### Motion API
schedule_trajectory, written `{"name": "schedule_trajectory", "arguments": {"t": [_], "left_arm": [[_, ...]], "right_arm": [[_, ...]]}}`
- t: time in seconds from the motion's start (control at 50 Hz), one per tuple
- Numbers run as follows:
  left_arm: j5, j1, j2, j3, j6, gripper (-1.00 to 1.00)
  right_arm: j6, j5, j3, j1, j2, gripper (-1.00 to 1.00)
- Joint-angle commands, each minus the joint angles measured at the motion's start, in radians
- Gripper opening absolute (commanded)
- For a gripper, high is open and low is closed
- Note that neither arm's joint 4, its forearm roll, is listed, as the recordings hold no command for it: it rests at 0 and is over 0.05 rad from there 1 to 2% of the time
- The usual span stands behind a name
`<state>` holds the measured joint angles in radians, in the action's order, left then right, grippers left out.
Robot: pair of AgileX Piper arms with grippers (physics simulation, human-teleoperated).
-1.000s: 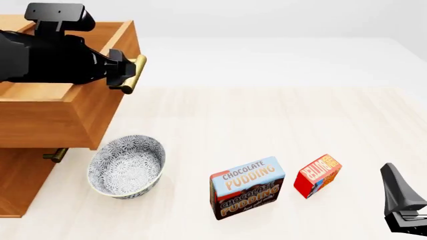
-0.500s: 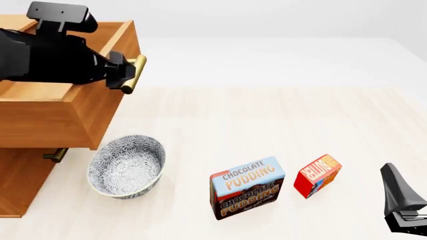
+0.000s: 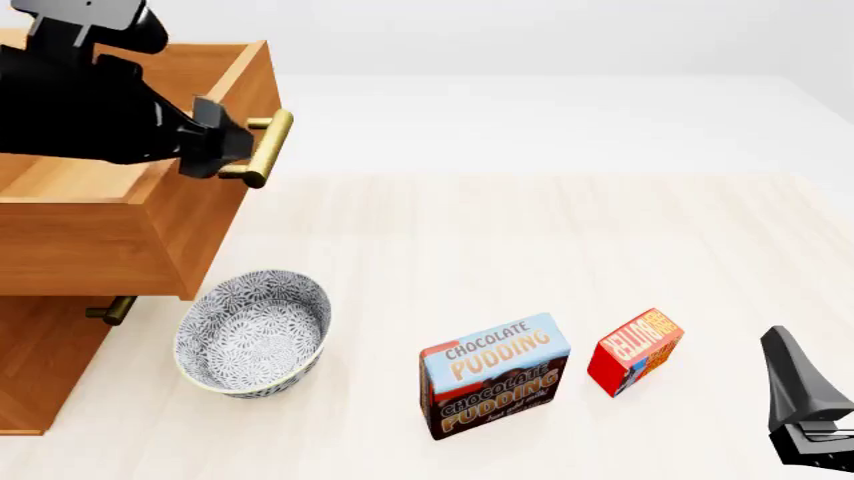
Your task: Put the butter at the back in the top drawer of the cabinet and close it.
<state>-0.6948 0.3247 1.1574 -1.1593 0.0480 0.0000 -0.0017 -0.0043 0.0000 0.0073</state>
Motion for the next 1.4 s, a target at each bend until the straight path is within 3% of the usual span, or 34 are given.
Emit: {"name": "schedule_trajectory", "arguments": {"t": [0.02, 0.68, 1.4], "left_arm": [[-0.065, -0.008, -0.047, -0.044, 0.032, 1.0], [-0.136, 0.053, -0.097, -0.138, 0.072, 1.0], [-0.061, 0.217, 0.089, -0.213, 0.113, 1.0]], "right_arm": [[0.0, 0.0, 0.0, 0.0, 0.0, 1.0], [0.0, 0.0, 0.0, 0.0, 0.0, 1.0], [0.0, 0.0, 0.0, 0.0, 0.0, 1.0]]}}
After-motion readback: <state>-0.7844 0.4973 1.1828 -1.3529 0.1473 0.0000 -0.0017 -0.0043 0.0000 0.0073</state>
